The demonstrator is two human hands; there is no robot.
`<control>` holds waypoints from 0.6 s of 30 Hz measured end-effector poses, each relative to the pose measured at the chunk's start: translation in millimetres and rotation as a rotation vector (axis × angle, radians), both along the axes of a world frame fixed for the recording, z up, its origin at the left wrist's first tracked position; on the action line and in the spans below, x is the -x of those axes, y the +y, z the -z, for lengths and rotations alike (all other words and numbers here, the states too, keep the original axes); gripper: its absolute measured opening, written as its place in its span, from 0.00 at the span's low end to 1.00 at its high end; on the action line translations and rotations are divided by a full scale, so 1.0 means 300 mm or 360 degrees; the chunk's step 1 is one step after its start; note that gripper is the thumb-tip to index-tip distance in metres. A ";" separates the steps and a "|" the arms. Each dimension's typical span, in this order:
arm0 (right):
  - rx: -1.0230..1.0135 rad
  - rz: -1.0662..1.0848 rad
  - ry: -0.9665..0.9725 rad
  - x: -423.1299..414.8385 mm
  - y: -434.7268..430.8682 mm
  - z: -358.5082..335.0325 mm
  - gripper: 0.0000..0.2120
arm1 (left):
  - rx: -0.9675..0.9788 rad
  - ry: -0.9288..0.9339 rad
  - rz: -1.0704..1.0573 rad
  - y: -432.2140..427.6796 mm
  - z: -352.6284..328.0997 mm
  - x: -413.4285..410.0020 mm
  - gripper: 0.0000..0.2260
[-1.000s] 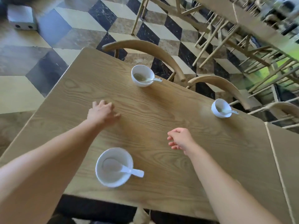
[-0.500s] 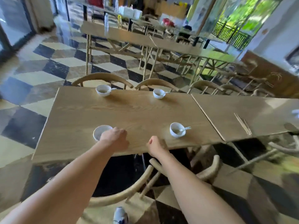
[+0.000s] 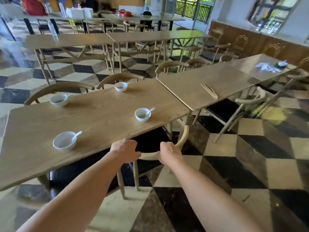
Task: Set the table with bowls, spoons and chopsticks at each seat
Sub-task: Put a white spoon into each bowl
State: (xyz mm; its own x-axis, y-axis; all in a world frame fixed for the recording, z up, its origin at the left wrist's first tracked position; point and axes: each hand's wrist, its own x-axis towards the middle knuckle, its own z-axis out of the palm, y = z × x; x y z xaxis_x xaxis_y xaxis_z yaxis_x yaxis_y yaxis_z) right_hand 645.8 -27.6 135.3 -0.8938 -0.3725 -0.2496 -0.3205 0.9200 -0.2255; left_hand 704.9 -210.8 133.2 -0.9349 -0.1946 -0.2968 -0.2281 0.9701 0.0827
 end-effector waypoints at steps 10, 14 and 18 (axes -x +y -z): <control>0.0152 0.0317 0.0092 0.235 0.620 0.041 0.08 | 0.0020 0.0056 0.0351 0.558 0.001 0.347 0.12; 0.0121 0.0418 0.0108 0.337 0.747 0.048 0.08 | 0.0066 0.0088 0.0411 0.695 0.016 0.493 0.13; 0.0117 0.0460 0.0118 0.448 0.802 0.055 0.09 | 0.0093 0.0074 0.0492 0.779 0.040 0.644 0.19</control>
